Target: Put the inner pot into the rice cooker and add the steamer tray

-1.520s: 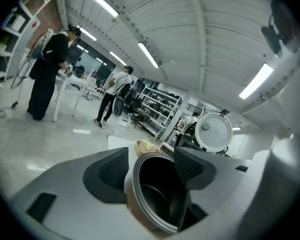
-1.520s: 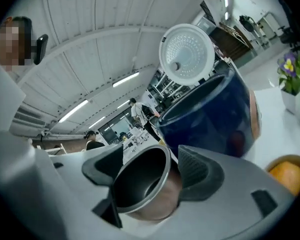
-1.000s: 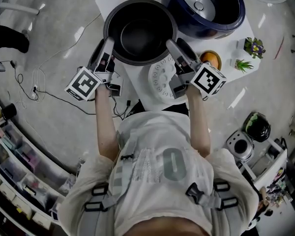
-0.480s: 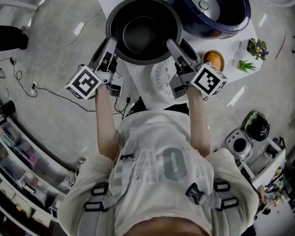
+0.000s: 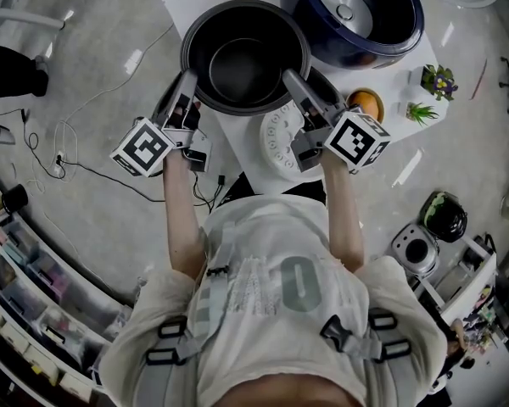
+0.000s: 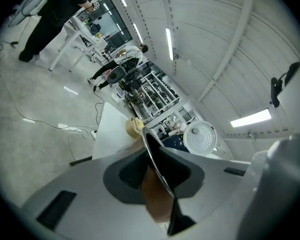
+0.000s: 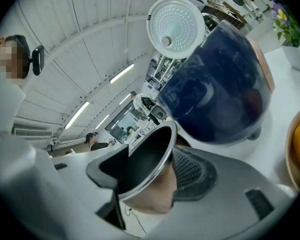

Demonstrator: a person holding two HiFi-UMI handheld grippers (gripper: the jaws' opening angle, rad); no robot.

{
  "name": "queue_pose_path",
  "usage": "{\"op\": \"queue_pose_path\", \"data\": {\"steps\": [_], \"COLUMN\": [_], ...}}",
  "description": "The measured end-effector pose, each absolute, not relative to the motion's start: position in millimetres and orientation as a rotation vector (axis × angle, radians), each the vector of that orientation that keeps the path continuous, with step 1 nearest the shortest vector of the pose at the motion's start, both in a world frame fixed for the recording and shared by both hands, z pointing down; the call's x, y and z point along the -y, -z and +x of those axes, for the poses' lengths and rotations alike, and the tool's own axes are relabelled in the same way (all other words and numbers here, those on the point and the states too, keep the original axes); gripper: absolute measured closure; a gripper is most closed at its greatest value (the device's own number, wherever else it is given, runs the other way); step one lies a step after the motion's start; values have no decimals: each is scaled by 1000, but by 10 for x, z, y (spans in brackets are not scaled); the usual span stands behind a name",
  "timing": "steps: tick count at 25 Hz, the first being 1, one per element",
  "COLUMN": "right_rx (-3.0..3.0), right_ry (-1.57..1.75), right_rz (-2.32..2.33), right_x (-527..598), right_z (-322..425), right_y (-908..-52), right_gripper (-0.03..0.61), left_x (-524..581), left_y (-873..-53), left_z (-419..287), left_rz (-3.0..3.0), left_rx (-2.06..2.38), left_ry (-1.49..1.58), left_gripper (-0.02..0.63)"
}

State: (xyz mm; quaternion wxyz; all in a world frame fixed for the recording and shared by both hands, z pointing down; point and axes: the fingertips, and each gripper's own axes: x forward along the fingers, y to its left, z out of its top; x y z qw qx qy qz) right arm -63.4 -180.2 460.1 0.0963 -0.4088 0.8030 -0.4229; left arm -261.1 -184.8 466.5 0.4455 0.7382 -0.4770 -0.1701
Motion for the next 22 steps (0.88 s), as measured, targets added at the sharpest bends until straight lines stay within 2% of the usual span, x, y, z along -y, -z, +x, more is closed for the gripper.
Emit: {"op": "queue_pose_path", "data": {"steps": [11,22], "right_rx": [-2598,-2710], "right_ry": [992,700], "right_rz": [-1226,-1262], "right_x": [1876,2071], "right_z": [-869,-839], "right_y": [-4055,-3307], "right_gripper": [325,380], "left_x": [1872,1995], "left_y": [-4006,-3159], "left_z": [-2813,-2822], "left_rz": [1953,2140], "left_rx": [1226,1300], "left_ry": [495,498], "left_gripper": [537,532]}}
